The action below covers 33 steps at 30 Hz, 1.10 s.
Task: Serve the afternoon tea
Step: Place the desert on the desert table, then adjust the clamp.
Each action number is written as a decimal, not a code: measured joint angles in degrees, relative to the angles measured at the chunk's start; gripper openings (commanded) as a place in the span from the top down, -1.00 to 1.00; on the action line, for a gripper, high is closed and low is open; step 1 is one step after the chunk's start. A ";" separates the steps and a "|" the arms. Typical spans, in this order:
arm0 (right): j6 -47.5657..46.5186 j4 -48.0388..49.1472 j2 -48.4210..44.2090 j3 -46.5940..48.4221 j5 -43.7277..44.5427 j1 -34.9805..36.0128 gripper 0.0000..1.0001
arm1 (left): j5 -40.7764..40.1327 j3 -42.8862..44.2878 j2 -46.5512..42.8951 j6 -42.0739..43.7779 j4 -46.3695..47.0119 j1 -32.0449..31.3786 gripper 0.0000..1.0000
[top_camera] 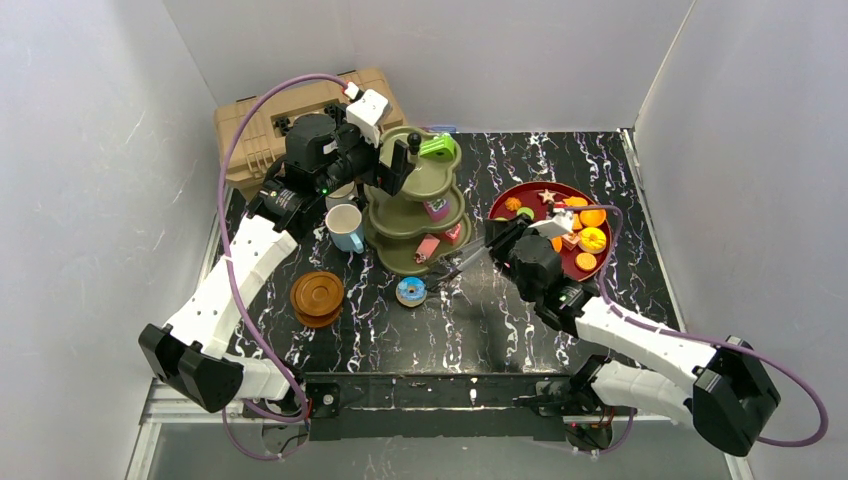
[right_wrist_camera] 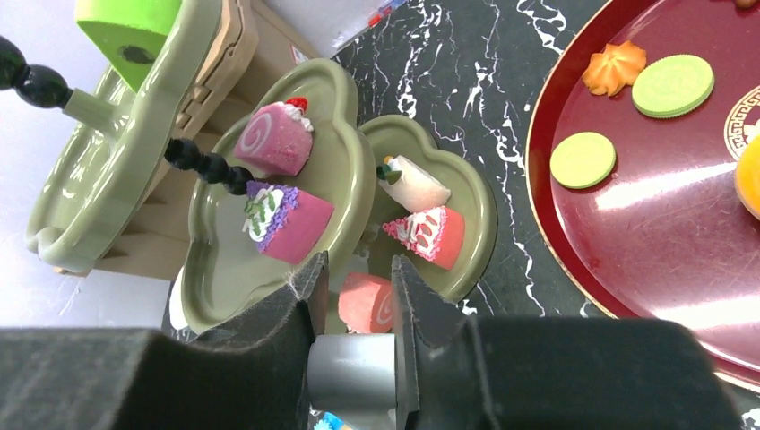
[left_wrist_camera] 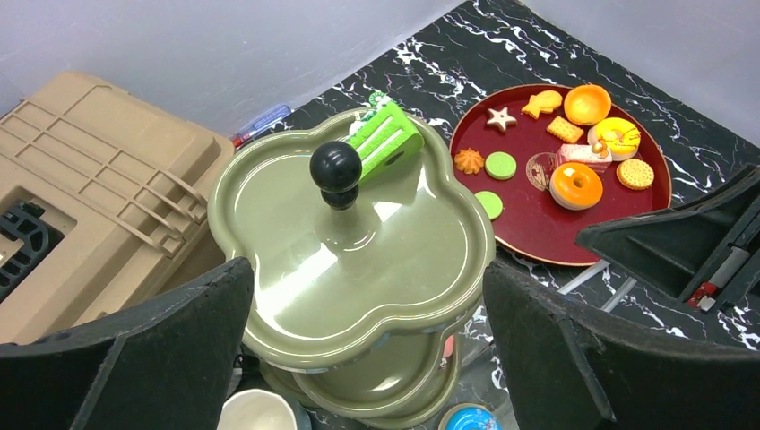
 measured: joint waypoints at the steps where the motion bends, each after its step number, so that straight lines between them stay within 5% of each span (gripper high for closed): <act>1: -0.09 -0.66 -0.57 0.00 0.07 -0.22 0.78 | 0.00 0.00 0.00 0.00 0.02 0.00 -0.96; 3: 0.07 -1.81 -1.18 0.00 0.00 -0.55 0.97 | 0.00 0.00 0.00 0.00 0.09 0.00 -0.96; 13: -3.15 -9.40 -2.86 2.75 -0.37 -0.90 0.97 | 4.09 -1.33 -1.14 1.92 0.15 0.15 -0.96; 19: -10.21 -25.29 -4.48 16.26 1.03 -0.90 0.97 | 14.32 -6.88 -7.13 6.62 -0.42 -0.81 -0.96; 24: -11.23 -38.86 -3.54 32.35 3.52 -0.90 0.97 | 13.38 -14.27 -11.98 15.78 0.31 -13.25 -0.96; 28: -8.81 -46.90 -1.42 40.57 6.54 -0.90 0.97 | 5.31 -19.76 -9.94 24.61 4.17 -26.77 -0.96; 33: -5.22 -53.88 1.49 43.89 8.31 -0.90 0.97 | -6.64 -21.44 -2.01 33.00 13.05 -34.10 -0.96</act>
